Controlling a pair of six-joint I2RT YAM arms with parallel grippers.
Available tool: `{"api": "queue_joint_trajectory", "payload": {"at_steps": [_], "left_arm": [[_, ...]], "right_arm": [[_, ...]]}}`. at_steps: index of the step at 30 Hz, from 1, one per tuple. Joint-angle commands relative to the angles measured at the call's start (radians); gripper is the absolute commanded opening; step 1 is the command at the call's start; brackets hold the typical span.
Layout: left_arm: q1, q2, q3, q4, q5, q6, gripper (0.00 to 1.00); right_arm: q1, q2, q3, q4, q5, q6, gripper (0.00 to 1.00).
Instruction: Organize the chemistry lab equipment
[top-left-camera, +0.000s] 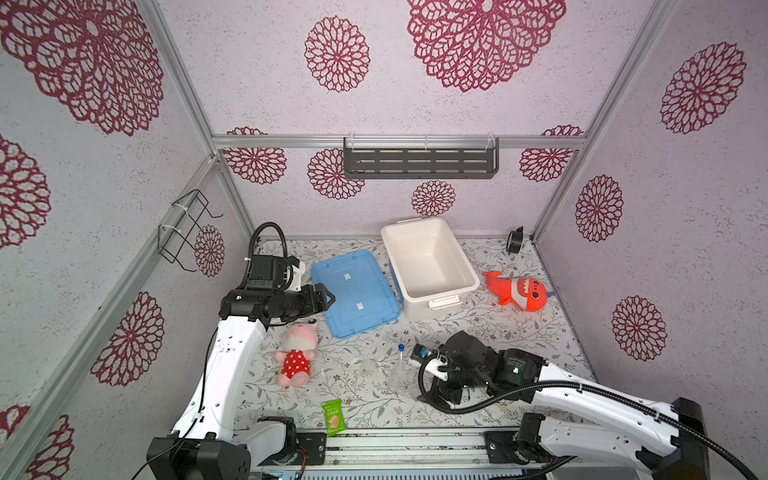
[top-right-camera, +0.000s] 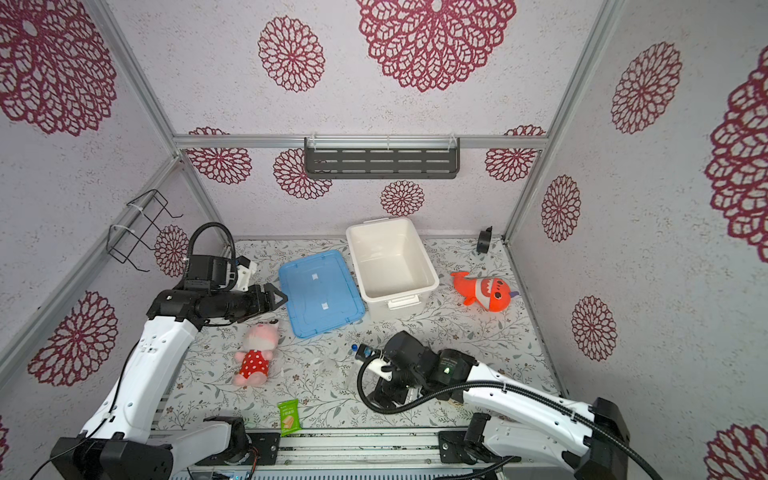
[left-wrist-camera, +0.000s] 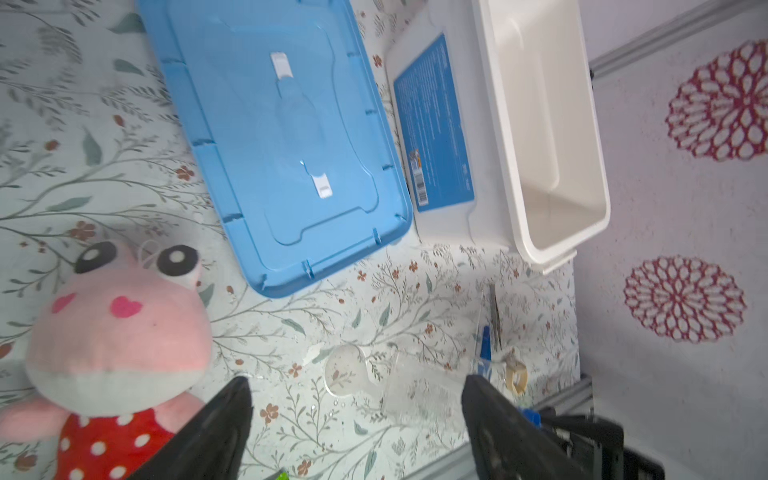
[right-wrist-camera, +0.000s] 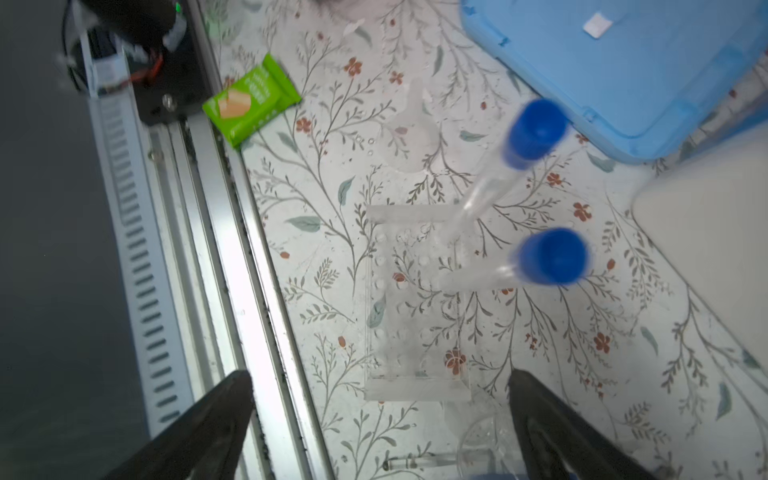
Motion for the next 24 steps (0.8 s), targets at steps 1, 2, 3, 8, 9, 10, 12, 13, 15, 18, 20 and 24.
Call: {"api": "queue_joint_trajectory", "payload": {"at_steps": [1, 2, 3, 8, 9, 10, 12, 13, 15, 18, 20, 24], "left_arm": [[0.047, -0.033, -0.039, 0.041, -0.054, -0.029, 0.84], [0.06, -0.036, -0.048, 0.04, -0.054, -0.031, 0.84], [0.071, -0.042, -0.058, 0.04, -0.055, -0.031, 0.84], [0.102, -0.079, -0.114, 0.065, -0.073, -0.037, 0.85], [0.106, -0.084, -0.122, 0.069, -0.074, -0.039, 0.85], [0.109, -0.085, -0.127, 0.071, -0.074, -0.04, 0.85], [0.112, -0.086, -0.129, 0.07, -0.072, -0.037, 0.85], [0.113, -0.085, -0.13, 0.068, -0.071, -0.034, 0.85], [0.115, -0.084, -0.128, 0.064, -0.072, -0.028, 0.85], [0.117, -0.085, -0.119, 0.06, -0.069, -0.011, 0.85], [0.118, -0.086, -0.114, 0.061, -0.069, -0.005, 0.86], [0.12, -0.084, -0.113, 0.058, -0.065, 0.001, 0.86]], "right_arm": [[0.042, -0.021, -0.072, 0.055, 0.094, -0.185, 0.99], [0.042, -0.024, -0.084, 0.062, 0.095, -0.191, 0.99], [0.042, -0.023, -0.094, 0.058, 0.106, -0.196, 0.99], [0.034, -0.012, -0.163, 0.078, 0.173, -0.167, 0.99], [0.025, -0.012, -0.179, 0.096, 0.169, -0.163, 0.99], [0.011, -0.014, -0.191, 0.113, 0.152, -0.163, 0.99], [-0.024, -0.015, -0.2, 0.147, 0.107, -0.153, 0.99], [-0.054, -0.009, -0.197, 0.161, 0.078, -0.143, 0.99], [-0.108, 0.01, -0.195, 0.181, 0.009, -0.127, 0.99], [-0.144, 0.037, -0.194, 0.195, -0.02, -0.141, 0.99], [-0.15, 0.057, -0.183, 0.2, -0.033, -0.148, 0.99], [-0.152, 0.12, -0.151, 0.181, -0.095, -0.167, 0.99]]}}
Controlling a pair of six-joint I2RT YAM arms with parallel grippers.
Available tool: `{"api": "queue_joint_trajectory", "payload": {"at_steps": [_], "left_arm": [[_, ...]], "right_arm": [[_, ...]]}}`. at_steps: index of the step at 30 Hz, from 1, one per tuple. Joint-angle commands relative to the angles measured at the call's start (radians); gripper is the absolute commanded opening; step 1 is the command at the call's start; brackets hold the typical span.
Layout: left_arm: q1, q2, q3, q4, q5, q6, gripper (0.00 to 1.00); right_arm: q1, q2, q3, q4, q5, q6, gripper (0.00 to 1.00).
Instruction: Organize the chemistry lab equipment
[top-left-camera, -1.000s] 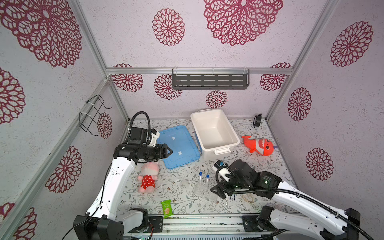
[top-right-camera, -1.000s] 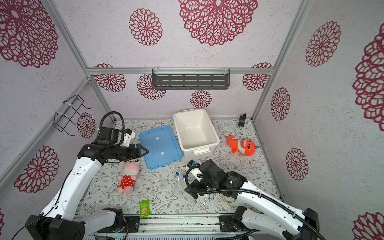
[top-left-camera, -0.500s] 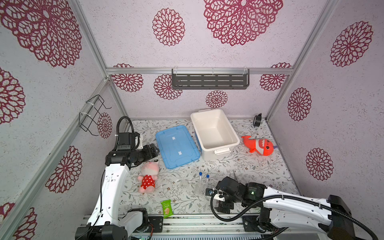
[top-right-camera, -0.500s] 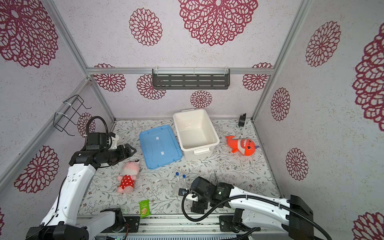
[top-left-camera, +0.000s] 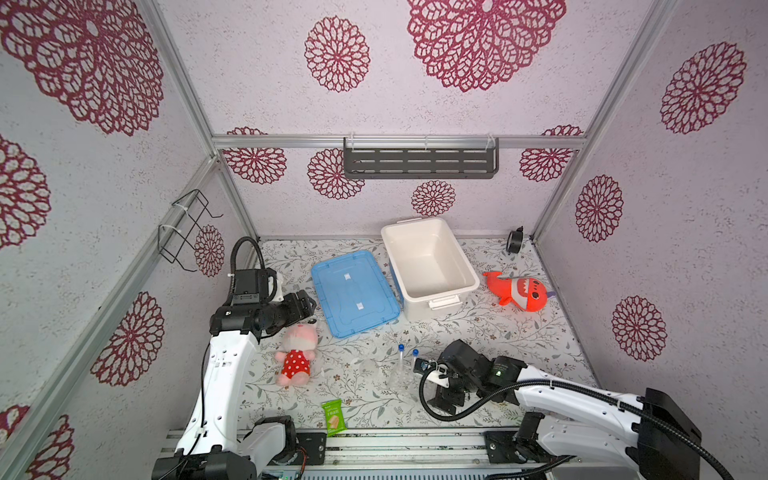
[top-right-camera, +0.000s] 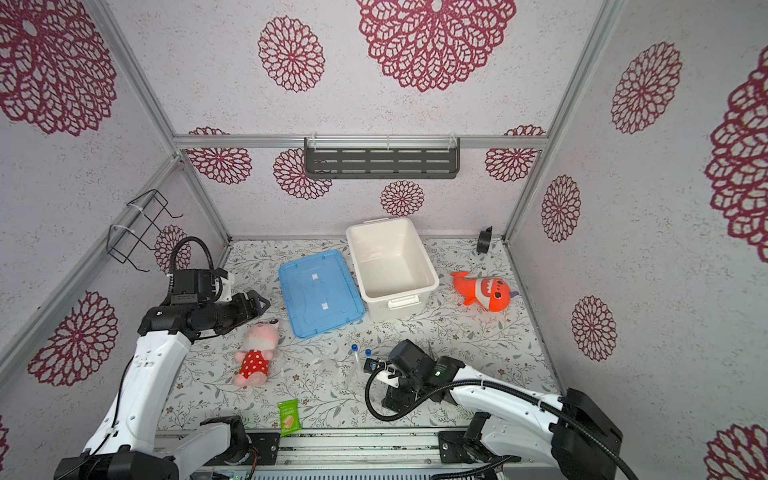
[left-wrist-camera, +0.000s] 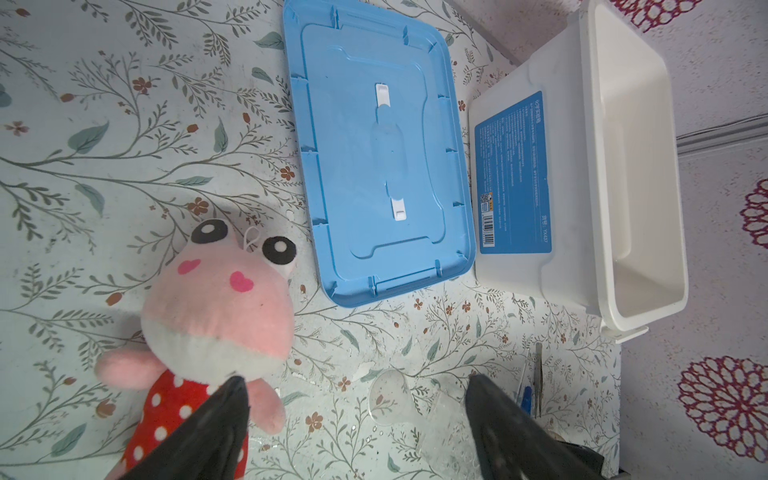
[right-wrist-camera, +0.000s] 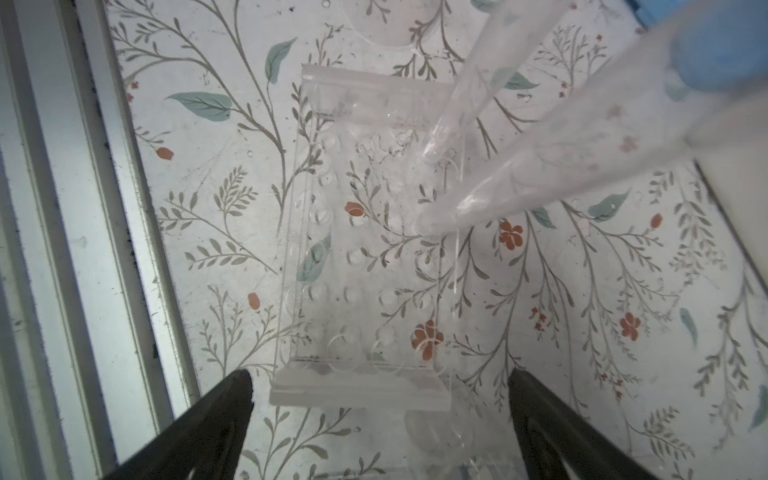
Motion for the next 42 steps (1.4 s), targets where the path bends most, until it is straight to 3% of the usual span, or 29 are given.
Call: {"api": "queue_joint_trajectory", "payload": {"at_steps": [1, 13, 25, 42], "left_arm": [[0.011, -0.017, 0.012, 0.016, 0.001, 0.027, 0.86], [0.017, -0.015, -0.005, 0.019, 0.011, 0.033, 0.86], [0.02, -0.014, -0.007, 0.01, 0.002, 0.043, 0.86], [0.021, -0.008, 0.012, -0.019, -0.003, 0.053, 0.86]], "right_arm": [[-0.004, 0.036, 0.045, -0.003, -0.077, -0.024, 0.99], [-0.021, 0.06, -0.012, 0.03, 0.033, -0.099, 0.99], [-0.075, 0.165, 0.04, -0.025, -0.093, -0.157, 0.97], [-0.084, 0.207, 0.038, 0.068, -0.116, -0.165, 0.84]]}}
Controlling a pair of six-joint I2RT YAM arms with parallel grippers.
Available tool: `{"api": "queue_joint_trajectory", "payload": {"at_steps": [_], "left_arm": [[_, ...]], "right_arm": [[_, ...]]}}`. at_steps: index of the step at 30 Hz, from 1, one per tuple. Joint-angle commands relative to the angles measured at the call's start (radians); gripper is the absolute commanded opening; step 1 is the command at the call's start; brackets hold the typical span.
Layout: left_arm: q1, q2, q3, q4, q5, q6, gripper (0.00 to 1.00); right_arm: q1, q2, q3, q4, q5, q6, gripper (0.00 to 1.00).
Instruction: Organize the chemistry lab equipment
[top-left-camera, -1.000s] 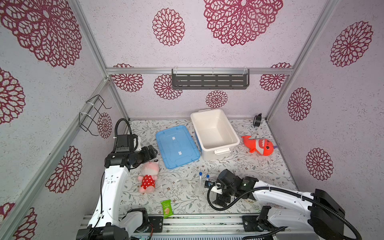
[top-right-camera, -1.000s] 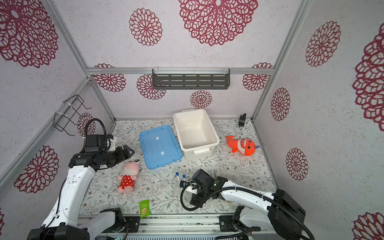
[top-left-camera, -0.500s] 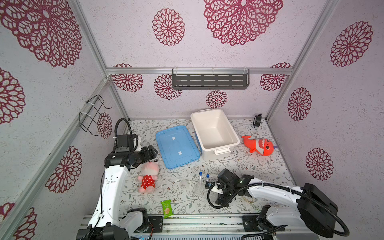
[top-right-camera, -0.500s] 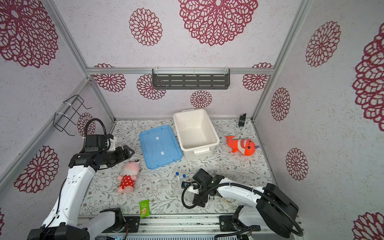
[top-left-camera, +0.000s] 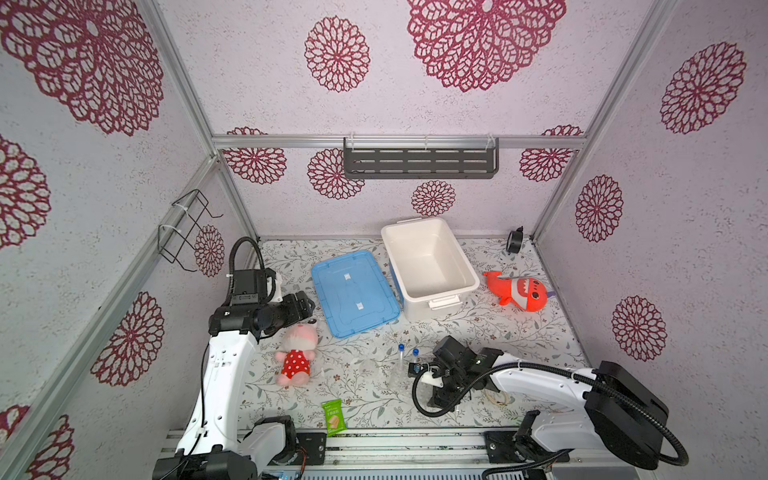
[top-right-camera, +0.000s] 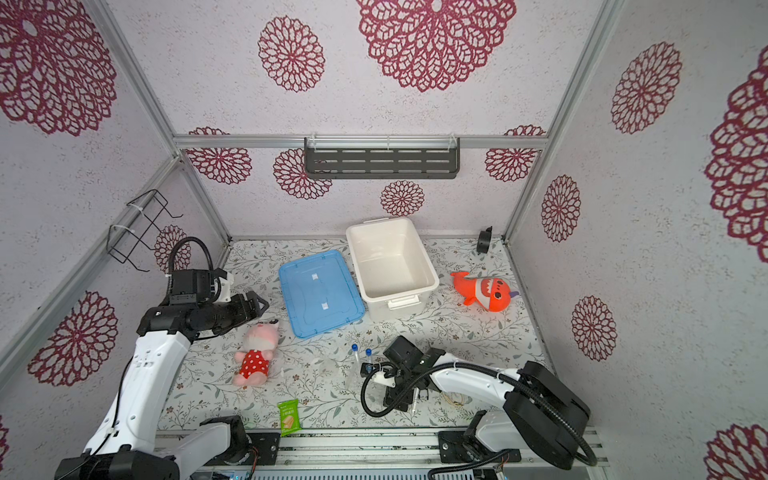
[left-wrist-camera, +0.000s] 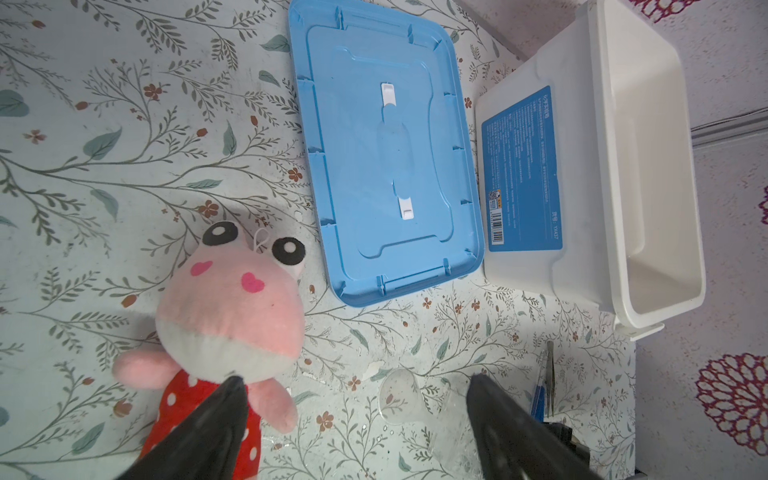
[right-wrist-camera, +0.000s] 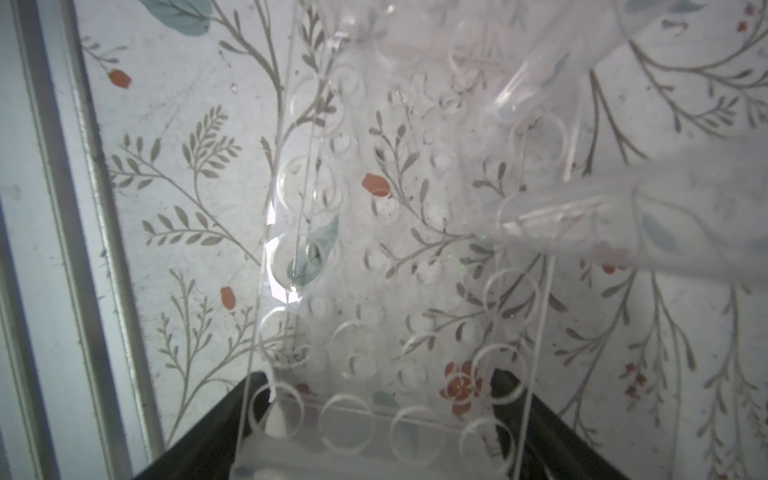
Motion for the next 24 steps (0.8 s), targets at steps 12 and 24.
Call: {"api": "queue_joint_trajectory", "payload": {"at_steps": [12, 24], "left_arm": [[0.01, -0.006, 0.004, -0.007, 0.051, 0.01, 0.87], [0.011, 0.003, 0.021, -0.01, 0.066, -0.008, 0.87]], "right_arm": [[-0.006, 0.02, 0.03, 0.064, -0.023, 0.012, 0.76], [-0.056, 0.075, 0.085, 0.11, 0.015, 0.105, 0.74]]}}
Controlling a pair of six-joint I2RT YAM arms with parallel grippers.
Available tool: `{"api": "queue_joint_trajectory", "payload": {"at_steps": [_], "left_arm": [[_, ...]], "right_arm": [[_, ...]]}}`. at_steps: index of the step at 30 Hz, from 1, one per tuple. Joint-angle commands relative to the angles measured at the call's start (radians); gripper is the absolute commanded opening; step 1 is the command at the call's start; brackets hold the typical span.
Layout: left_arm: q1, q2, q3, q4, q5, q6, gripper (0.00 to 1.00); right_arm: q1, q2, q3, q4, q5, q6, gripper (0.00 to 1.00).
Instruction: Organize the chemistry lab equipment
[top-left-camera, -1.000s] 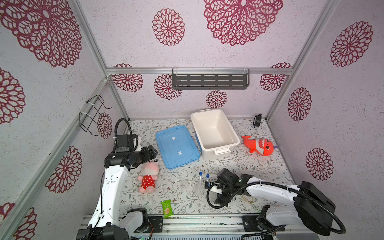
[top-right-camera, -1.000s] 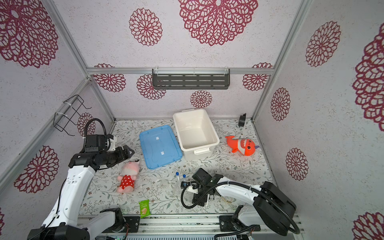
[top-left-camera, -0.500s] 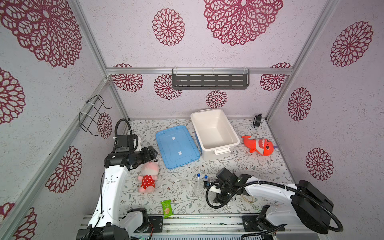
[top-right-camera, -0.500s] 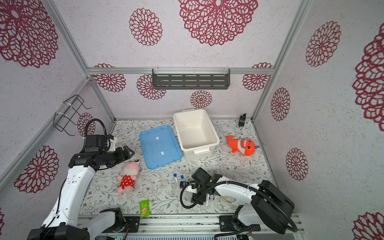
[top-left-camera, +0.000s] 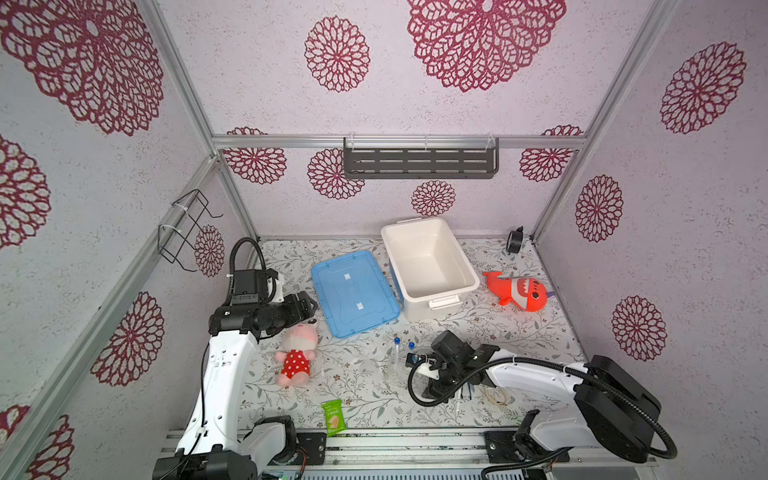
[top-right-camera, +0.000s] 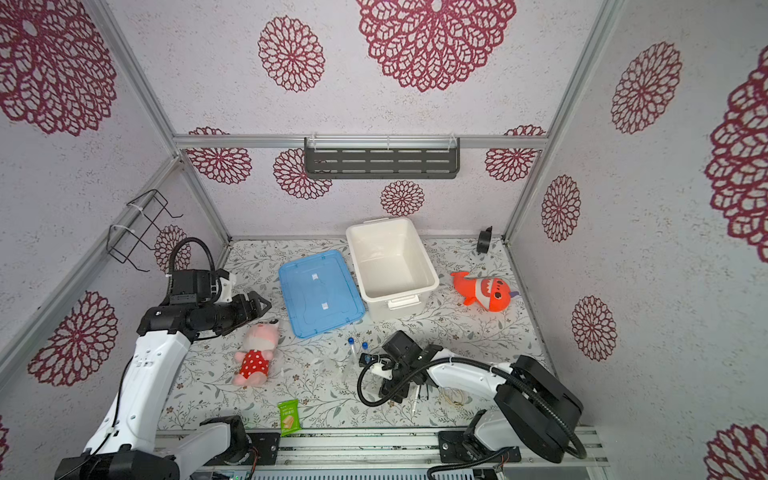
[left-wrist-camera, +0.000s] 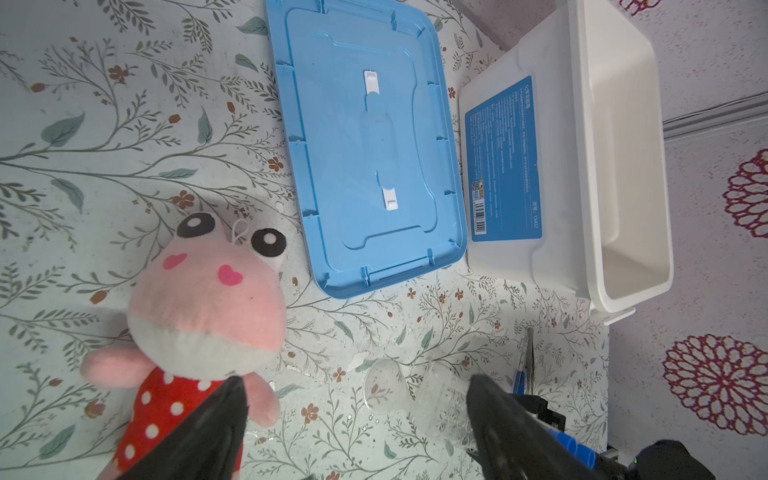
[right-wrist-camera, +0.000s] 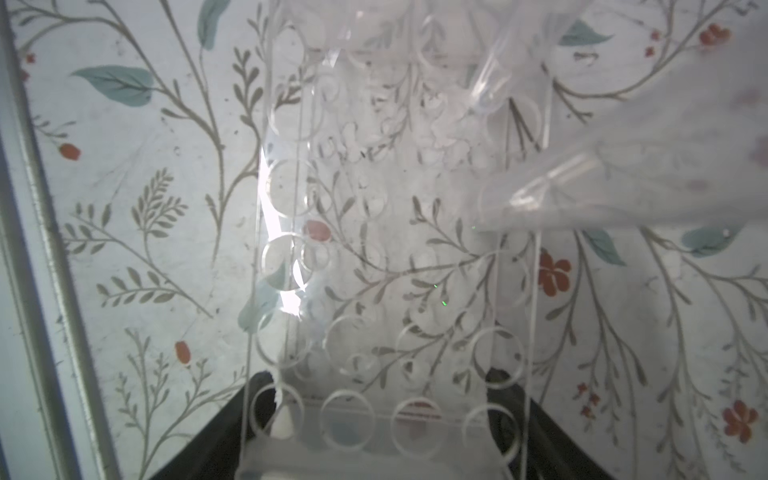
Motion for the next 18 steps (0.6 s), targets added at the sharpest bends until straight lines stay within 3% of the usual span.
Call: {"api": "queue_joint_trajectory", "payload": {"at_steps": [1, 18], "left_arm": [[0.01, 0.001, 0.022, -0.007, 0.011, 0.003, 0.87], [0.011, -0.011, 0.033, -0.025, 0.002, 0.003, 0.86]], "right_arm": [[-0.016, 0.025, 0.058, 0.033, 0.009, 0.036, 0.74], [-0.047, 0.248, 0.275, -0.037, 0.017, 0.026, 0.72]]}}
